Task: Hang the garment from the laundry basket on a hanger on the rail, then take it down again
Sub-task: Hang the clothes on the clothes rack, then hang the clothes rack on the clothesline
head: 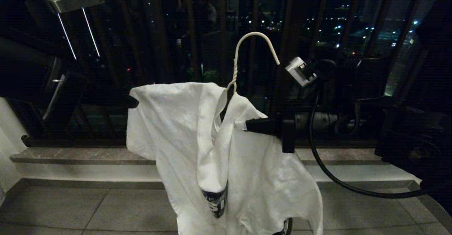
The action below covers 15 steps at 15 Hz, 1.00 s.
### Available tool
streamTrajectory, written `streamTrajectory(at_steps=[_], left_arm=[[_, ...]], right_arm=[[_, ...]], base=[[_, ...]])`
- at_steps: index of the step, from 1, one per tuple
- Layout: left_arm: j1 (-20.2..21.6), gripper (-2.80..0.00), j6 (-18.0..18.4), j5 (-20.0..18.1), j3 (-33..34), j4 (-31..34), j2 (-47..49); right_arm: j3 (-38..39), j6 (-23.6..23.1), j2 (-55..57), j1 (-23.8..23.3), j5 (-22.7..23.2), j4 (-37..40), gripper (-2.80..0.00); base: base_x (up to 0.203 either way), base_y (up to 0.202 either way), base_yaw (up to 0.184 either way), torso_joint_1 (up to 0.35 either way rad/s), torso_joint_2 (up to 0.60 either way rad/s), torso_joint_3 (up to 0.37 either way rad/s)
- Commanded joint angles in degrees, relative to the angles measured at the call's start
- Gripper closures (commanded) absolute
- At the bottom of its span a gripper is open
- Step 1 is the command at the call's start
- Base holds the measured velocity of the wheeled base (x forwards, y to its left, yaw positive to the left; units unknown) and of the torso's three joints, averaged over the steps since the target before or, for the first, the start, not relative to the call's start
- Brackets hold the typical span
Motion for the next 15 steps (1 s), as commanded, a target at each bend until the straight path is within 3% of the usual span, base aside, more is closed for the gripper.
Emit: streamTrajectory(at_steps=[1,3,4,7,10,13,15], left_arm=[[0.0,0.00,0.2,-0.1,0.2,0.3,0.1],[-0.1,0.00,0.6,-0.1,-0.1,0.2,0.1],[-0.1,-2.80,1.8,-0.1,0.0,0.1,0.1],[-0.2,-2.80,4.3,-0.5,-0.3,0.1,0.5],[0.0,-2.80,9.9,-3.2,-0.5,-0.4,2.7],[0.1,-2.80,11.9,-3.5,-3.6,-3.3,7.9],[0.2,-2.80,16.6,-3.5,-6.4,-3.8,10.7]], right_arm=[[0.9,-0.3,0.4,0.0,3.2,-0.2,0.00],[0.9,-0.8,0.9,0.0,4.9,-0.2,0.00],[0.9,-1.1,1.4,0.0,5.2,-0.2,0.00],[1.0,-1.2,1.6,0.0,5.4,-0.2,0.00],[1.2,-1.2,1.5,0.1,5.6,-0.2,0.00],[1.3,-1.2,1.1,0.1,5.6,-0.3,0.00],[1.3,-1.2,1.0,0.1,5.6,-0.2,0.00]], base=[[0.000,0.000,0.000,0.000,0.00,0.000],[0.000,0.000,0.000,0.000,0.00,0.000],[0.000,0.000,0.000,0.000,0.00,0.000],[0.000,0.000,0.000,0.000,0.00,0.000],[0.000,0.000,0.000,0.000,0.00,0.000],[0.000,0.000,0.000,0.000,0.00,0.000],[0.000,0.000,0.000,0.000,0.00,0.000]])
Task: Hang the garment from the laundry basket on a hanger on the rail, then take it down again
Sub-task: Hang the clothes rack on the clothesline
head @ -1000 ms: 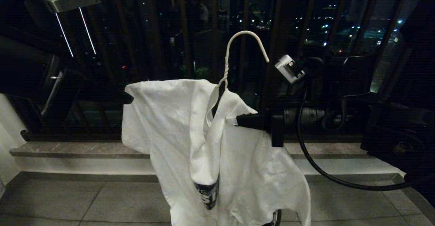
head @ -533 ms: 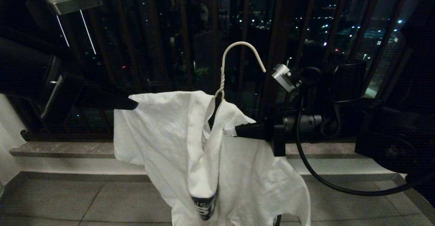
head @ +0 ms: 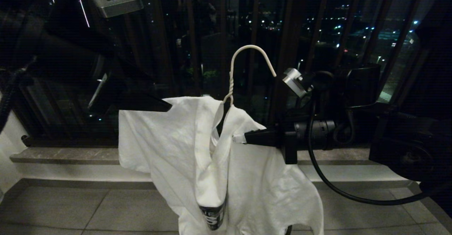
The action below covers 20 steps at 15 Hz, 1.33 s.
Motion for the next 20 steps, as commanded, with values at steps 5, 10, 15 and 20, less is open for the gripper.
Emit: streamTrajectory(at_steps=[5,10,15,20], left_arm=[[1.4,-2.80,9.2,-3.9,-1.0,0.3,7.8],[1.7,-2.80,9.5,-8.0,-1.2,-0.7,11.2],[1.7,-2.80,9.5,-8.1,-1.8,-2.2,12.8],[1.6,-2.80,9.4,-8.3,-2.0,-2.6,13.4]], right_arm=[[0.0,0.0,-0.4,-0.1,0.2,-0.2,0.00],[0.1,-0.1,-0.3,0.0,0.2,-0.2,0.00],[0.1,-0.7,-0.4,0.0,0.2,-0.2,0.00],[0.1,-0.7,-0.4,-0.1,0.2,-0.3,0.00]], base=[[0.000,0.000,0.000,0.000,0.00,0.000],[0.000,0.000,0.000,0.000,0.00,0.000],[0.000,0.000,0.000,0.000,0.00,0.000],[0.000,0.000,0.000,0.000,0.00,0.000]])
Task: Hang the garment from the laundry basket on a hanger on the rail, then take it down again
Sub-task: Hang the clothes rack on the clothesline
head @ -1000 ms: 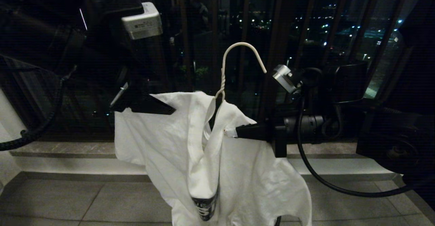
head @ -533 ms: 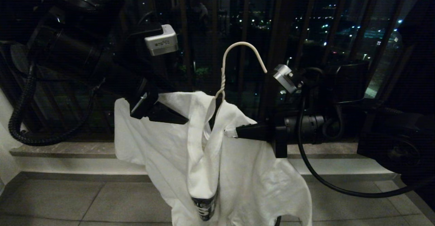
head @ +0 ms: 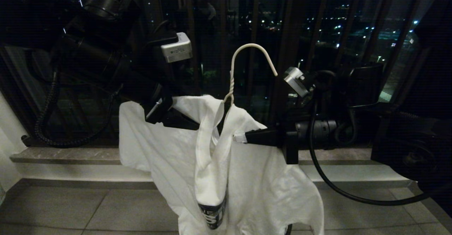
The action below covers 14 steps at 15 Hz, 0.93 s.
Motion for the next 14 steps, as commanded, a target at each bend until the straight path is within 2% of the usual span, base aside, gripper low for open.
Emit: streamTrajectory(at_steps=[1,3,4,14], left_arm=[[0.1,-2.80,0.1,-0.1,-0.1,0.2,0.6],[0.0,-2.80,0.1,-0.2,-0.4,0.2,0.8],[0.0,0.00,0.1,-0.2,-0.5,0.2,0.9],[0.1,0.00,-0.1,0.0,-1.7,0.2,1.6]], right_arm=[[0.0,0.0,0.0,0.1,0.3,-0.2,0.00],[0.0,0.0,0.1,0.0,0.3,-0.2,0.00],[0.0,0.0,0.0,0.0,0.3,-0.2,0.00],[-0.4,0.0,0.3,-0.3,0.0,-0.5,0.00]], base=[[0.000,0.000,0.000,0.000,0.00,0.000],[0.000,0.000,0.000,0.000,0.00,0.000],[0.000,0.000,0.000,0.000,0.00,0.000],[0.000,0.000,0.000,0.000,0.00,0.000]])
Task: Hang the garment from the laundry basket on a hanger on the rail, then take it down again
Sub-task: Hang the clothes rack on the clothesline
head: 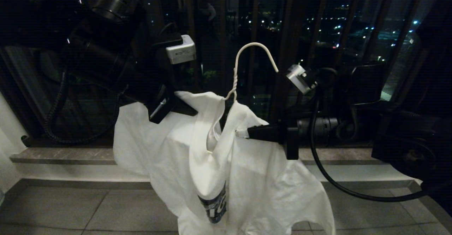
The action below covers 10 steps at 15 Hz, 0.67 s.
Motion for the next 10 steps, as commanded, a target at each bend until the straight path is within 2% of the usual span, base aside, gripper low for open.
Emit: streamTrajectory(at_steps=[1,5,6,10], left_arm=[[0.0,0.00,0.0,0.0,-0.1,0.0,0.1],[0.0,0.00,-0.1,0.0,-0.1,0.0,0.3],[0.0,0.00,-0.1,0.0,-0.2,0.0,0.0],[0.1,0.00,-0.1,0.1,-0.7,0.0,-0.3]], right_arm=[[0.0,0.0,0.2,-0.1,0.5,-0.2,0.00],[-0.1,0.0,0.4,-0.2,0.3,-0.5,0.00],[0.0,0.0,0.4,-0.2,0.0,-1.0,-2.80],[-0.2,0.1,1.3,-0.3,-0.1,-1.4,-2.80]], base=[[0.000,0.000,0.000,0.000,0.00,0.000],[0.000,0.000,0.000,0.000,0.00,0.000],[0.000,0.000,0.000,0.000,0.00,0.000],[0.000,0.000,0.000,0.000,0.00,0.000]])
